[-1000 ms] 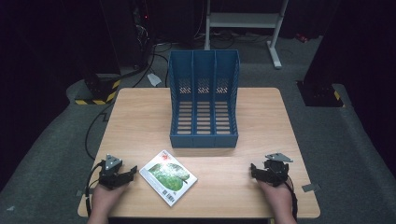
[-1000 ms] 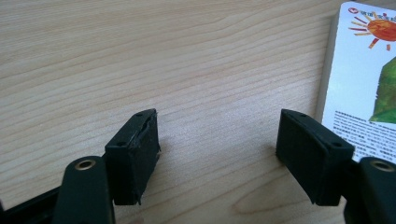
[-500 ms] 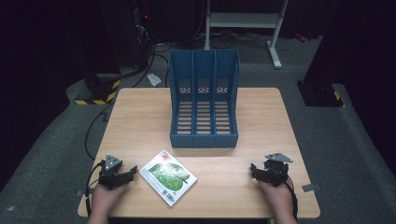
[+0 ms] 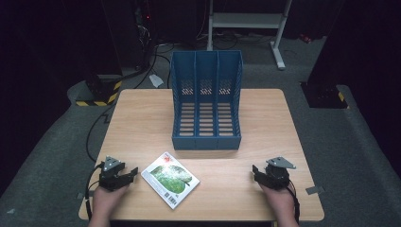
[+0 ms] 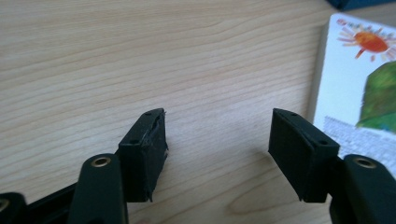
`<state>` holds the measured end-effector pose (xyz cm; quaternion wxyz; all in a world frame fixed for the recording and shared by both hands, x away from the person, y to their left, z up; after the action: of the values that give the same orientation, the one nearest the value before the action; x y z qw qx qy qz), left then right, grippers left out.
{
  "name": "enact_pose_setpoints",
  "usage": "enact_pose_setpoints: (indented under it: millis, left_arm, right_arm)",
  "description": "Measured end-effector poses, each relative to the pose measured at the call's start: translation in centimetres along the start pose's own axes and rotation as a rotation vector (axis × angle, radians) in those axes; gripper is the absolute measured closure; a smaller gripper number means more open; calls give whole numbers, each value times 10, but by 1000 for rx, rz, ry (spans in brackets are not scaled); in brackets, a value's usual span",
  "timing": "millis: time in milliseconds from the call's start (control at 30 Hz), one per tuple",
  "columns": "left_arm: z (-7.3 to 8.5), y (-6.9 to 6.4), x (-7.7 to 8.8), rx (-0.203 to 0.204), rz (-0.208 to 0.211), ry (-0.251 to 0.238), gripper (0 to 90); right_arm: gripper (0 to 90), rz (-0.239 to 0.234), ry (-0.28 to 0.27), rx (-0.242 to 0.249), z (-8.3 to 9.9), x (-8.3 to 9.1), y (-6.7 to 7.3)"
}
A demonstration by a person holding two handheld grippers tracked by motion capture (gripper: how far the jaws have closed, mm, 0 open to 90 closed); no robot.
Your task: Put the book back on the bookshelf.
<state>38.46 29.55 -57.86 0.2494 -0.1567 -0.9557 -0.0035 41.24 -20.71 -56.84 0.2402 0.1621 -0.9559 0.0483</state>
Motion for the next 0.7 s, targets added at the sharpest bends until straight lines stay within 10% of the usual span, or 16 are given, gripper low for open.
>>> enact_pose_setpoints:
  millis: [700]
  left_arm:
    - [-14, -29, -1, 6, 111, -67, 395]
  right_arm:
    - [463, -225, -51, 80, -15, -3, 101]
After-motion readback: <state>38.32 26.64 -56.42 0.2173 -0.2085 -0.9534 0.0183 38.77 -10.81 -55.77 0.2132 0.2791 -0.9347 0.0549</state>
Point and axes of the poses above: each handheld gripper's, and its own axes: x roughly backward along the jaws, z roughly out of its underside, y roughly to its left, the point moved 8 cm from there along -x, roughly forward along the jaws, and after that the axes turned 12 degrees about -y, right-handed, at the moved point
